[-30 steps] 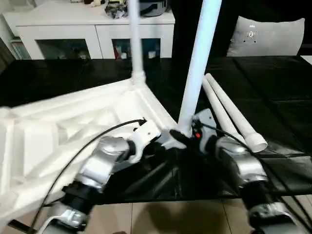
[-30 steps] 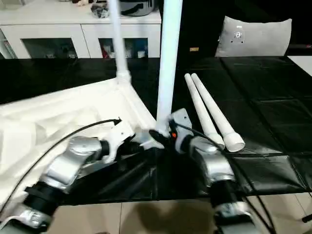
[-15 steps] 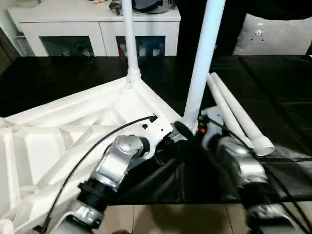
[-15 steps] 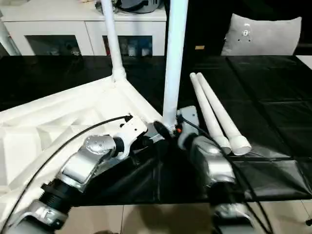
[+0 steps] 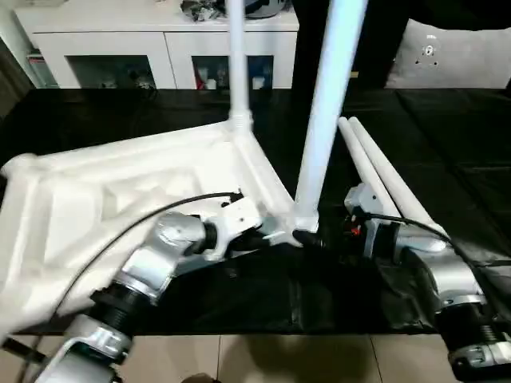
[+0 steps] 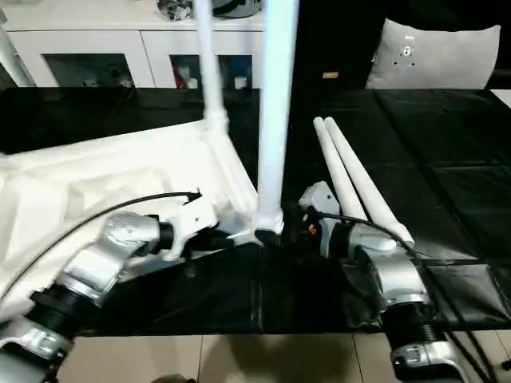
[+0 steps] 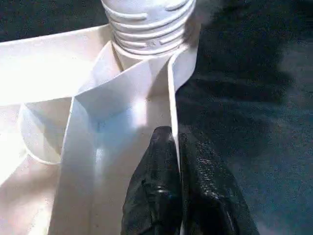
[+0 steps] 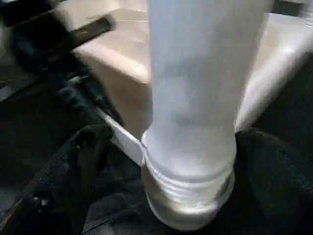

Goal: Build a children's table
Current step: Rotate leg to tighten

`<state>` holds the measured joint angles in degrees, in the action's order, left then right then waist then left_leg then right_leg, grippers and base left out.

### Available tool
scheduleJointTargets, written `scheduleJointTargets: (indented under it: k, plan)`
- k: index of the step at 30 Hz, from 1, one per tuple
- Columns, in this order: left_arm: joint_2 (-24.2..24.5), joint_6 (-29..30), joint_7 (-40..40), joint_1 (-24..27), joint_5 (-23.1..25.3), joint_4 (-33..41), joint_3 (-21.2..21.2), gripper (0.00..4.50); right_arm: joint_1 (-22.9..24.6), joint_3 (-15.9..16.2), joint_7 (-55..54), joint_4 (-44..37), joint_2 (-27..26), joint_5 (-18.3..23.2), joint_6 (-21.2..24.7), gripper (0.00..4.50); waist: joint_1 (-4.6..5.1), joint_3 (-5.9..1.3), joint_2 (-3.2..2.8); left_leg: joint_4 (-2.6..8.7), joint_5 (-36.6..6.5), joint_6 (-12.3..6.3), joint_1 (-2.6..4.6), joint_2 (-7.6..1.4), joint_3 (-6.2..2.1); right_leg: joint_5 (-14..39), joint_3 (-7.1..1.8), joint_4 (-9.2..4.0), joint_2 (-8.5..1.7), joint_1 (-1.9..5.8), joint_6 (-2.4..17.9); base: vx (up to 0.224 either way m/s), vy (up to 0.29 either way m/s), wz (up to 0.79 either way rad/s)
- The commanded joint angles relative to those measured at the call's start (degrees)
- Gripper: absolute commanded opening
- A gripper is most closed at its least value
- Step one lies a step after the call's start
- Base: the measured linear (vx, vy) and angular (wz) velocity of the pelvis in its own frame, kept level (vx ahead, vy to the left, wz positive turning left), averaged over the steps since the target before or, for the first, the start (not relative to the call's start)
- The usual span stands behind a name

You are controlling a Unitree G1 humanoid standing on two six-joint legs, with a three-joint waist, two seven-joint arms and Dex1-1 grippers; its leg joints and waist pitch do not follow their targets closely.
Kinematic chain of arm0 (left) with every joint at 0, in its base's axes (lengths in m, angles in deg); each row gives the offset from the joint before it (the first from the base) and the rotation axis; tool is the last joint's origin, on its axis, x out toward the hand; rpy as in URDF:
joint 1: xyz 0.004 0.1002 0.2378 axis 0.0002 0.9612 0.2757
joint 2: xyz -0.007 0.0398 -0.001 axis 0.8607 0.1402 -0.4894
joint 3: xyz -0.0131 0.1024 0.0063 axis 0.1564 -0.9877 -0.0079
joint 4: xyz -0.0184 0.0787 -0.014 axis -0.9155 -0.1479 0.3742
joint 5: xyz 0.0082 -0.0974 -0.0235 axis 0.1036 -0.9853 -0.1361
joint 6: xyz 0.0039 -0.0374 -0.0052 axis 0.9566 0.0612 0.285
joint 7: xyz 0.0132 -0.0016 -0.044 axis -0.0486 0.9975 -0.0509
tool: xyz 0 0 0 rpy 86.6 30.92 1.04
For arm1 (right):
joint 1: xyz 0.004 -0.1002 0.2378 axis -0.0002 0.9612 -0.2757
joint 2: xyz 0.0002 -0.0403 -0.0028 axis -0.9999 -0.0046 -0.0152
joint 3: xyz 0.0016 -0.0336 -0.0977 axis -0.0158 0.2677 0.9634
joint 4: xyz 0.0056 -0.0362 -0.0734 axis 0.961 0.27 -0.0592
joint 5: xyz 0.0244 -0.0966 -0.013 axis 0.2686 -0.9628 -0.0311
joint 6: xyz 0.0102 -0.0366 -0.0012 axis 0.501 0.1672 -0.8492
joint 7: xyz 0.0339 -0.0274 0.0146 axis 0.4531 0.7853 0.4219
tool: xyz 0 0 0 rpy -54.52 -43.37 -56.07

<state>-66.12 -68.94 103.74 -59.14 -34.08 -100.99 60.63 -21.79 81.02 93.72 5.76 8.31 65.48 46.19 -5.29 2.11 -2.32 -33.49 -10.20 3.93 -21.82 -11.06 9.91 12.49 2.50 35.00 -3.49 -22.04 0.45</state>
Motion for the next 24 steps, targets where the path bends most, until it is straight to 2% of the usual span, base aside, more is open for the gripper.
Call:
scheduleJointTargets:
  k: [1,3,5,7,11,18,24]
  plan:
    - [1.57,-3.11,5.76,-0.04,0.43,-0.41,-3.38,0.00,-0.29,2.65,4.82,-0.96,0.99,-1.15,-0.95,4.32,-0.27,-3.19,0.43,3.55,-9.05,-5.01,0.88,-2.39,-0.62,1.67,-2.03,-3.59,-4.32,2.38,13.51,0.000,0.000,0.00]
    - [2.49,-4.45,7.79,-0.09,0.20,-0.43,-3.90,0.00,-0.37,3.23,6.39,-0.91,1.50,-1.31,-1.13,4.15,-0.44,-3.23,0.28,3.52,-8.82,-5.01,1.00,-2.52,-0.54,0.27,-2.03,-3.38,-4.24,2.20,14.16,0.000,0.000,0.00]
    - [4.08,-6.25,10.68,-0.13,-0.01,-0.24,-5.03,0.00,-0.61,3.90,7.99,-0.85,1.90,-1.05,-1.12,4.12,-0.69,-3.24,0.51,3.49,-8.85,-5.00,1.00,-2.50,-0.49,-0.01,-2.03,-3.27,-4.30,2.24,14.35,0.000,0.000,0.00]
    - [5.68,-7.90,13.78,-0.15,-0.24,-0.03,-6.18,0.00,-0.77,4.72,9.87,-1.14,2.32,-0.50,-0.49,3.85,-1.13,-3.21,0.44,3.54,-9.19,-4.88,1.07,-2.54,-0.51,0.74,-2.06,-3.27,-4.36,2.16,14.28,0.000,0.000,0.00]
    - [6.09,-9.21,15.09,-0.34,-0.24,-0.66,-6.38,0.00,-0.70,5.41,11.26,-1.37,2.65,0.18,0.05,3.66,-1.33,-3.23,0.44,3.57,-9.29,-4.40,1.11,-2.59,-0.50,0.64,-2.05,-3.16,-4.39,2.18,14.37,0.000,0.000,0.00]
    - [6.56,-10.50,16.94,-0.46,-1.00,-1.66,-6.35,0.00,0.05,5.60,13.41,-1.83,2.67,1.18,1.19,2.92,-1.38,-3.34,0.51,3.38,-8.19,-4.57,0.94,-2.45,-0.51,-0.13,-2.04,-3.00,-4.44,2.33,14.43,0.000,0.000,0.00]
    - [6.39,-9.91,17.29,0.33,-1.99,-1.22,-5.99,0.00,1.11,5.62,13.61,-2.34,2.20,2.01,1.62,2.75,-1.49,-3.36,0.46,3.42,-8.63,-4.46,1.03,-2.54,-0.54,0.15,-2.00,-2.98,-4.42,2.25,14.54,0.000,0.000,0.00]
